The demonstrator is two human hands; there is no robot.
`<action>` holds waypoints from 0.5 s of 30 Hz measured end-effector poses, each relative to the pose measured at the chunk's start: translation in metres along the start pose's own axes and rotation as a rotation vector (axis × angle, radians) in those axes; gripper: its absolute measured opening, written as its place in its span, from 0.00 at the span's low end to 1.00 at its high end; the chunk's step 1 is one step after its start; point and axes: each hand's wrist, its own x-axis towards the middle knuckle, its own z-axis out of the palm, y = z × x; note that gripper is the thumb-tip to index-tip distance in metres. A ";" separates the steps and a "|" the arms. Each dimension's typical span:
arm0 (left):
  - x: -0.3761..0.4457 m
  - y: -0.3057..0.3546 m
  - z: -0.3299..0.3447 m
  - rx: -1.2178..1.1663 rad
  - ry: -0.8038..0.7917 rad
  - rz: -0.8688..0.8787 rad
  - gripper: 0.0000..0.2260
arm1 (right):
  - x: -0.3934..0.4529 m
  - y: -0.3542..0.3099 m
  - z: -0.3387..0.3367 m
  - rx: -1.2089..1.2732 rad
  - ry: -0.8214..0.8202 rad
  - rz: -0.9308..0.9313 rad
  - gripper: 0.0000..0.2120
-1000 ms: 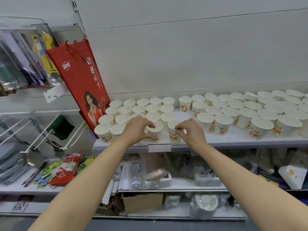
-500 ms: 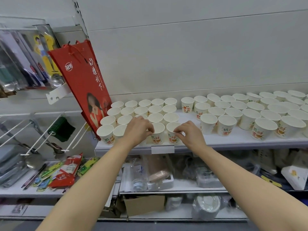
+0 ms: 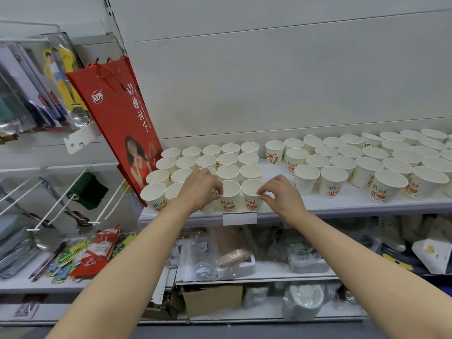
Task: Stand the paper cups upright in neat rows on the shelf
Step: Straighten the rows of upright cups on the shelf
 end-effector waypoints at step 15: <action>0.021 0.048 0.002 -0.500 0.216 -0.073 0.08 | -0.029 0.050 -0.043 0.009 0.270 0.229 0.07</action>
